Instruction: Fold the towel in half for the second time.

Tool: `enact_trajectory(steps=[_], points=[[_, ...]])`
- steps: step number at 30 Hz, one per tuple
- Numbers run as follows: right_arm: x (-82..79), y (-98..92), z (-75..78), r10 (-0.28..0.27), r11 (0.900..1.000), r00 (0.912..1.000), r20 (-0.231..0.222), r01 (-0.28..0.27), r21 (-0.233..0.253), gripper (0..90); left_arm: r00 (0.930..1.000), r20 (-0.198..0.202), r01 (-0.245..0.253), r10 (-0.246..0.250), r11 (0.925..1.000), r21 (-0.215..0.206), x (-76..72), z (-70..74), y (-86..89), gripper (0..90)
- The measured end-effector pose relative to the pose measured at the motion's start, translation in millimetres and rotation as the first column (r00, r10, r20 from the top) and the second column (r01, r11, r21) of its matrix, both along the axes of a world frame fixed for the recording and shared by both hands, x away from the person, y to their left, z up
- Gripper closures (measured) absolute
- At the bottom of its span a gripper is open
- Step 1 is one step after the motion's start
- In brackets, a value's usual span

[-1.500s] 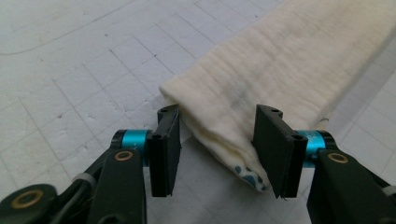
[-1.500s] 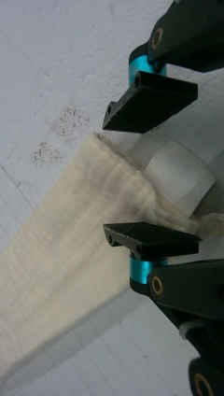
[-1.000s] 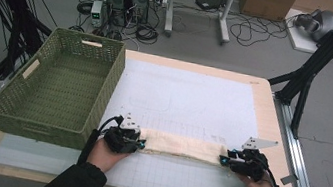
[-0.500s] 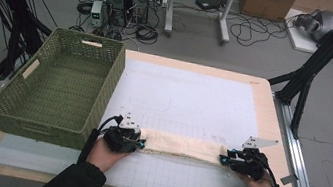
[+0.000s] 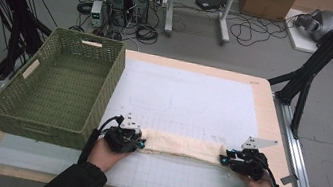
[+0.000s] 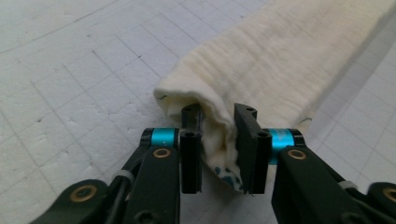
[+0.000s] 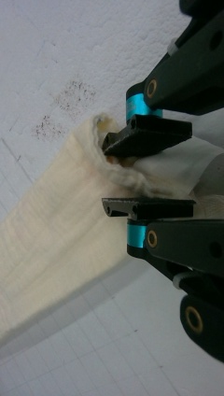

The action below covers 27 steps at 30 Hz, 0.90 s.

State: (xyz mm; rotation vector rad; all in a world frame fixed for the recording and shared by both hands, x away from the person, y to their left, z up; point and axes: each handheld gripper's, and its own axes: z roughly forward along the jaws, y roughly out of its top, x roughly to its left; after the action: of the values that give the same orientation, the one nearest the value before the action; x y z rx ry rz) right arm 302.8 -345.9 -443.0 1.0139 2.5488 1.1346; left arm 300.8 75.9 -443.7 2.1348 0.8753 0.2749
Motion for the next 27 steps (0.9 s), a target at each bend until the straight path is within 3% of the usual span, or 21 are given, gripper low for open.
enact_trajectory(steps=[6, 8, 14, 22, 27], points=[[-0.3, 2.4, 0.7, 0.027, 1.0, 0.9996, -0.008, -0.027, -0.001, 78.9, 0.9999, -0.006, 0.009, -0.009, 0.9999, -0.008, -0.1, 0.0, -0.1, 80.2], [1.2, 1.4, 0.4, 0.033, 0.999, 0.9993, -0.02, -0.033, 0.012, 80.4, 0.9999, 0.009, 0.007, -0.008, 1.0, 0.003, -1.8, 0.5, -1.2, 82.0], [8.9, 0.3, 4.5, 0.049, 0.998, 0.9984, -0.028, -0.048, 0.034, 83.0, 0.9992, 0.017, -0.038, 0.037, 0.9991, 0.022, -8.4, 4.4, 2.6, 83.5], [32.9, 10.3, 20.1, 0.065, 0.997, 0.9979, -0.002, -0.065, 0.032, 83.0, 0.9949, 0.053, -0.087, 0.085, 0.996, 0.022, -22.4, 15.3, 11.3, 83.6], [54.7, 28.5, 26.6, 0.094, 0.996, 0.9955, 0.006, -0.094, -0.001, 83.1, 0.99, 0.063, -0.128, 0.126, 0.9913, 0.029, -29.3, 18.0, 21.7, 83.6]])
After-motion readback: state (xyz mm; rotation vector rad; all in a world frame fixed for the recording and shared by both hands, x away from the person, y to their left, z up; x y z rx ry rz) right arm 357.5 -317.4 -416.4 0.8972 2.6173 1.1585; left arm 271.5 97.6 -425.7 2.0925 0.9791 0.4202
